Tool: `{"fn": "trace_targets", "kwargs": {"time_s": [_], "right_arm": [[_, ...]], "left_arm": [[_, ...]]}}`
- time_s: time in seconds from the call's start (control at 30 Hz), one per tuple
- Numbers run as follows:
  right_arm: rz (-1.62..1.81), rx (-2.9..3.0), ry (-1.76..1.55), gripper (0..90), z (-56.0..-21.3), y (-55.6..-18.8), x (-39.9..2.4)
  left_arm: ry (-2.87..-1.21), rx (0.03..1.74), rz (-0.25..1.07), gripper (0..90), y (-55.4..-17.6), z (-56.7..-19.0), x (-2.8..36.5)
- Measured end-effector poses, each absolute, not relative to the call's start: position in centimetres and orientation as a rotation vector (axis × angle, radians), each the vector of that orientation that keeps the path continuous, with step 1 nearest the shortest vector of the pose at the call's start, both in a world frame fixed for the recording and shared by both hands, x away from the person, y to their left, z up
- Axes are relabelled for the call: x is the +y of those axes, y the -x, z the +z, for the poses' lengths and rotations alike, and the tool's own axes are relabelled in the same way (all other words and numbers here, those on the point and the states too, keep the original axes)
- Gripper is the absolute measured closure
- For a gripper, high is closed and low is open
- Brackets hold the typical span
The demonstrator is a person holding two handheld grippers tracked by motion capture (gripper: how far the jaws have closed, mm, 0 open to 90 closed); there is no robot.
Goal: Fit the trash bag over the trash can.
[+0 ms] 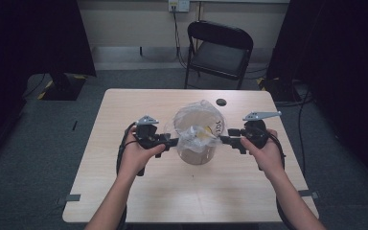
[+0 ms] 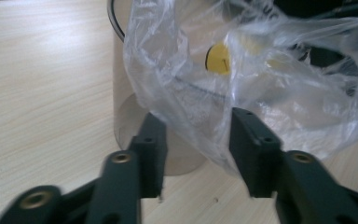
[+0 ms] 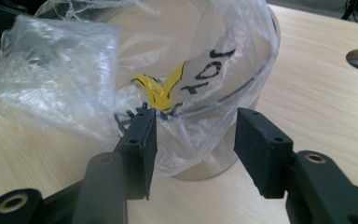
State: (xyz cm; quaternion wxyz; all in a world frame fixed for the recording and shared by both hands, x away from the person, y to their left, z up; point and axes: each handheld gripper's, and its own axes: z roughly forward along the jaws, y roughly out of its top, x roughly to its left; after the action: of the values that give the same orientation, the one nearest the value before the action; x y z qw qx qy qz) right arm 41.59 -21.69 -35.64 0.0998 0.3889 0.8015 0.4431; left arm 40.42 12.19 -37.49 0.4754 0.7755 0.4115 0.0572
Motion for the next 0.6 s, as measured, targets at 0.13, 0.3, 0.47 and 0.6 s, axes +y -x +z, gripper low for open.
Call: {"fn": "trace_targets", "kwargs": {"time_s": [0.13,0.3,0.47,0.6], "right_arm": [[1.3,2.391,-1.164,54.0,-36.4,-41.6,-21.8],[1.275,2.436,-1.158,73.6,-37.4,-41.8,-21.9],[1.273,2.462,-1.142,87.3,-38.1,-42.2,-22.1],[1.269,2.462,-1.163,90.0,-39.0,-42.7,-22.3]], "left_arm": [[-1.895,1.005,0.099,77.6,-40.7,-38.3,11.8],[-1.914,1.004,0.089,89.3,-40.9,-38.9,11.6],[-1.916,1.007,0.143,90.0,-41.2,-39.5,11.4],[-1.895,0.997,0.184,90.0,-41.4,-40.0,11.3]]}}
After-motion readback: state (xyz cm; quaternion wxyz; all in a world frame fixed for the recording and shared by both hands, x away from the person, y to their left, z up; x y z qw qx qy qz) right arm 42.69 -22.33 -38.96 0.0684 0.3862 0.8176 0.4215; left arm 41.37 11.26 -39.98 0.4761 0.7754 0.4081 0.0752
